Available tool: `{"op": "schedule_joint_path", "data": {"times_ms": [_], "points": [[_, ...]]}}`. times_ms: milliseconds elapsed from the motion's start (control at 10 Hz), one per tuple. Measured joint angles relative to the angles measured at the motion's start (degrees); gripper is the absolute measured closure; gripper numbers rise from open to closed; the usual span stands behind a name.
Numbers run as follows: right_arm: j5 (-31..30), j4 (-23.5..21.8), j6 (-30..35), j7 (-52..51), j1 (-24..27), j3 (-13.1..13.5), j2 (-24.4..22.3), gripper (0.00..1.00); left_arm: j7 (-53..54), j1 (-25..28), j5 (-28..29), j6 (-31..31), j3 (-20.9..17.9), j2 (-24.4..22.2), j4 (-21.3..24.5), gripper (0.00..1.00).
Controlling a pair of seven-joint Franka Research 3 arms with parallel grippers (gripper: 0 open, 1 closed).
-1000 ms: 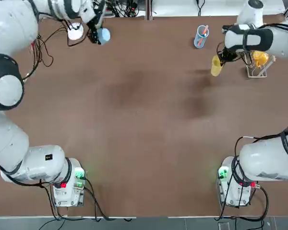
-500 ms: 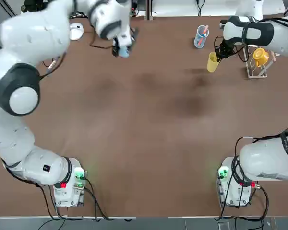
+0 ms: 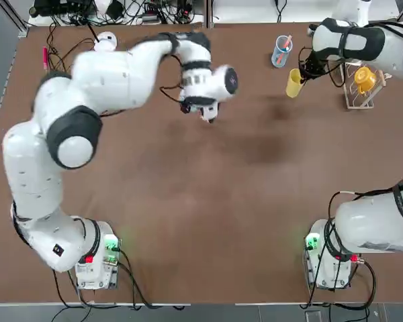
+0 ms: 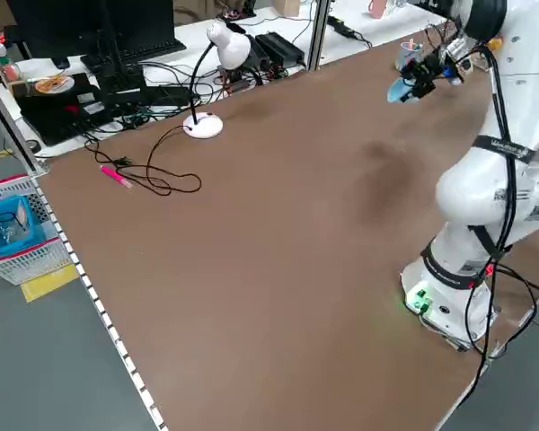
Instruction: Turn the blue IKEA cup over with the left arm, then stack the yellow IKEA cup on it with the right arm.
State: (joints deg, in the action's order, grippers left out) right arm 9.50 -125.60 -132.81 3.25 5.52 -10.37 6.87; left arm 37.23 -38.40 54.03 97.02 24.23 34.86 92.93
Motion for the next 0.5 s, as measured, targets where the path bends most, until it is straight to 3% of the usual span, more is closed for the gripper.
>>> {"op": "schedule_joint_path", "data": {"times_ms": [400, 500], "points": [[0.3, 0.2, -1.5, -2.2, -0.6, 0.0, -1.0, 0.96, -1.4, -18.6, 6.4, -2.9, -15.0, 12.4, -9.9, 0.33], [0.3, 0.2, -1.5, -2.6, -0.6, 0.1, -1.0, 0.96, -1.6, -21.7, 8.9, -3.0, -17.2, 14.8, -12.0, 0.33]]}}
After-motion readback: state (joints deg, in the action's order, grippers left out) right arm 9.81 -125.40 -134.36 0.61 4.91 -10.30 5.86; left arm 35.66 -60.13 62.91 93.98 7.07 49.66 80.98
